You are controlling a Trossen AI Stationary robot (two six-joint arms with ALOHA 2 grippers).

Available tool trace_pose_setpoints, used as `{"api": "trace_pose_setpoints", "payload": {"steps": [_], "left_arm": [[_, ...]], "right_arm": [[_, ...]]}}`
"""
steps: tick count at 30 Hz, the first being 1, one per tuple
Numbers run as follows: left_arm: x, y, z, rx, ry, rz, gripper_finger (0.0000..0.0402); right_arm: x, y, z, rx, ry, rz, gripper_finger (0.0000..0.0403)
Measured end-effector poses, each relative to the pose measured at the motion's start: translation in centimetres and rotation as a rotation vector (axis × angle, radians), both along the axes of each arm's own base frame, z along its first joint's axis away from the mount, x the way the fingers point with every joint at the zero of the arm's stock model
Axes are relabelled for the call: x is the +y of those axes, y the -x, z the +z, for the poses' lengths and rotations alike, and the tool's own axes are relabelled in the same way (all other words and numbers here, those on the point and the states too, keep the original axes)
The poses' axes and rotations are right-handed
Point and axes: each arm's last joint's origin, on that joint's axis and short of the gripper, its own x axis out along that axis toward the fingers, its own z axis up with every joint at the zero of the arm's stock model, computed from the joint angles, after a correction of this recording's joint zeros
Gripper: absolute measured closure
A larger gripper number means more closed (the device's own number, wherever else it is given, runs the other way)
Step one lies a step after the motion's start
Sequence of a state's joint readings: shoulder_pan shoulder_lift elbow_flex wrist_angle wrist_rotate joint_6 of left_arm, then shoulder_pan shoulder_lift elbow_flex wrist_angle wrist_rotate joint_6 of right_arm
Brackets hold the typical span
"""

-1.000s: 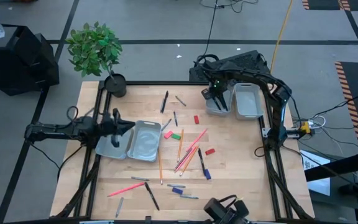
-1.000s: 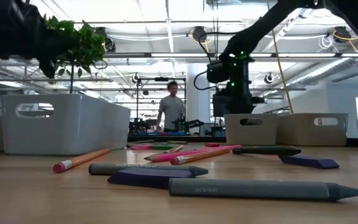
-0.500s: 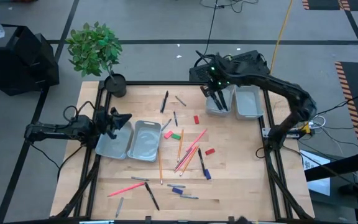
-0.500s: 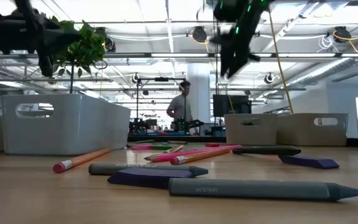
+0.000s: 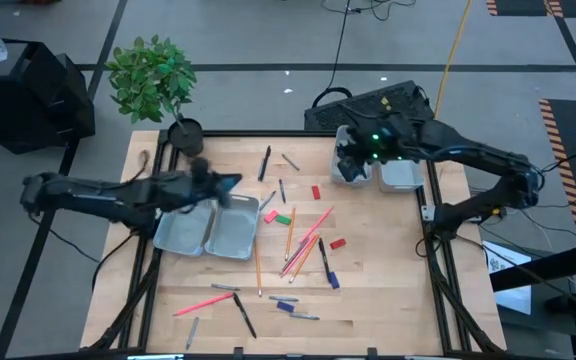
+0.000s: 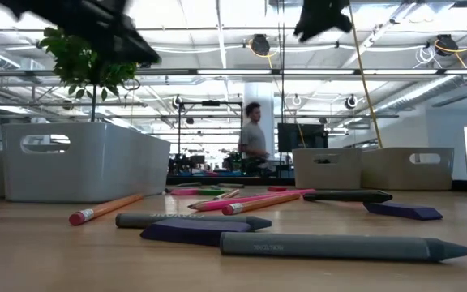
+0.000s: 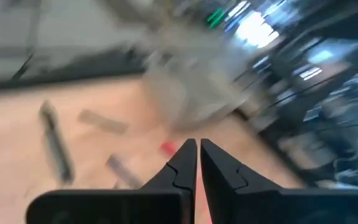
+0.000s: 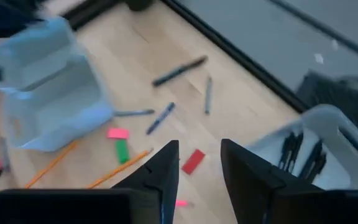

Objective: Sort crayons/erasers/pens/pencils in bins
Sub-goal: Put the black pen into the top left gray bin

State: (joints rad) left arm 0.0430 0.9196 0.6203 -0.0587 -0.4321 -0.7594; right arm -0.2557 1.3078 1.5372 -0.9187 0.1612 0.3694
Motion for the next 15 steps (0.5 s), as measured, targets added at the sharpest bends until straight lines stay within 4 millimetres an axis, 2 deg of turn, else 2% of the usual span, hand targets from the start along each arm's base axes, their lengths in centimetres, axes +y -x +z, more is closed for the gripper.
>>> {"api": "trace_pose_setpoints", "payload": {"steps": [3, 7, 11, 15], "left_arm": [[1.5, -3.1, 0.8, 0.151, 0.114, 0.053, 0.0372], [4.1, -7.0, 1.4, 0.306, 0.155, 0.105, 0.0341], [7.2, -10.3, 1.3, 0.427, 0.178, 0.187, 0.0295], [10.6, -12.9, 0.0, 0.557, 0.26, 0.243, 0.025]], "right_arm": [[0.9, 0.8, 1.8, -0.115, 0.064, 0.062, 0.0304], [1.5, 2.3, 3.3, -0.187, 0.129, 0.105, 0.0309], [1.8, 3.4, 3.7, -0.191, 0.133, 0.11, 0.0309], [2.1, 4.2, 3.3, -0.131, 0.094, 0.155, 0.0309]]}}
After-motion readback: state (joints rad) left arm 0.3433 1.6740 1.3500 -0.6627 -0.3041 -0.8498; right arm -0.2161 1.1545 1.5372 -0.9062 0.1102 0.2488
